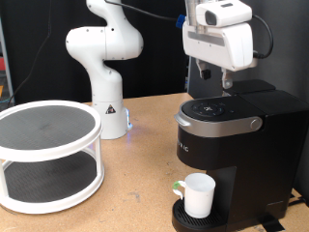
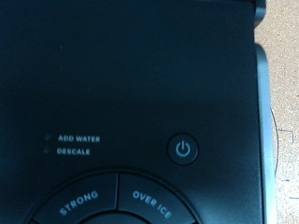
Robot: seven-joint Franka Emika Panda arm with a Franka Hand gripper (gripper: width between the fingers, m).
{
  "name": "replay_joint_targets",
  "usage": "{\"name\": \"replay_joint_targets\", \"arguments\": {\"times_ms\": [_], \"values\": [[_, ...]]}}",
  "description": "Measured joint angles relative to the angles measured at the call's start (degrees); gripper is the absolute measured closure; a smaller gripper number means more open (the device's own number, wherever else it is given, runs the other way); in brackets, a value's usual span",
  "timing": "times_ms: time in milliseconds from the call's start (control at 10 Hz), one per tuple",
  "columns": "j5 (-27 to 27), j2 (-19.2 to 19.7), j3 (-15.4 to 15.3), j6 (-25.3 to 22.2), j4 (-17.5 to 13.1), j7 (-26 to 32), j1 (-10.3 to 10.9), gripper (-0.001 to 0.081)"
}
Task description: Make a cup of coffee with the keurig machine
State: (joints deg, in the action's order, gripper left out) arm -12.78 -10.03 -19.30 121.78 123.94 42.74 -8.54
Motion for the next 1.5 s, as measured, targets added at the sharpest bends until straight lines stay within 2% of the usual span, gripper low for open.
{"name": "replay_joint_targets", "arguments": {"times_ms": [100,200,300,400,600,1000,1500], "values": [[0.0,0.0,0.2,0.8,0.8,0.9,0.0,0.0263],[0.0,-0.1,0.3,2.0,1.8,1.3,0.0,0.0263],[0.0,-0.2,0.5,3.8,3.0,1.7,0.0,0.0447],[-0.2,-0.3,0.5,6.2,4.4,1.9,0.0,0.0447],[-1.2,-0.6,0.5,10.1,6.6,1.9,0.0,0.0745],[-1.8,-0.5,0.6,11.7,7.3,1.0,0.0,0.0802],[0.6,1.1,0.3,11.9,7.3,-0.8,0.0,0.0804]]}}
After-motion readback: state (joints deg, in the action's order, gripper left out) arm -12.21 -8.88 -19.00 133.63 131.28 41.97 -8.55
